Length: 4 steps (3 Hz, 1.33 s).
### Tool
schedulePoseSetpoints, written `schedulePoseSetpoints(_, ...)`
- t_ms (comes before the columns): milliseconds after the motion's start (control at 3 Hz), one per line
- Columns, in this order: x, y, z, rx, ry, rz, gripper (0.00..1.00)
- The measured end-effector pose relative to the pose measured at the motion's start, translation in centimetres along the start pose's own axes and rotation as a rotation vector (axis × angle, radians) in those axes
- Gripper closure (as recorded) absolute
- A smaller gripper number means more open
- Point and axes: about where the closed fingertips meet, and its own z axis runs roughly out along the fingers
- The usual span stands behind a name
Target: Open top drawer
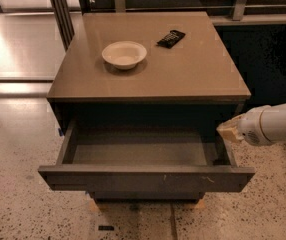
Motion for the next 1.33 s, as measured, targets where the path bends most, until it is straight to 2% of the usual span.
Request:
schedulePoseSetpoints(333, -1.09, -1.88, -0.30, 0.078, -0.034, -0.003, 0.83)
schedulePoseSetpoints(1333, -1.10, -1.88, -0.30, 0.078, -0.034, -0.003, 0.13)
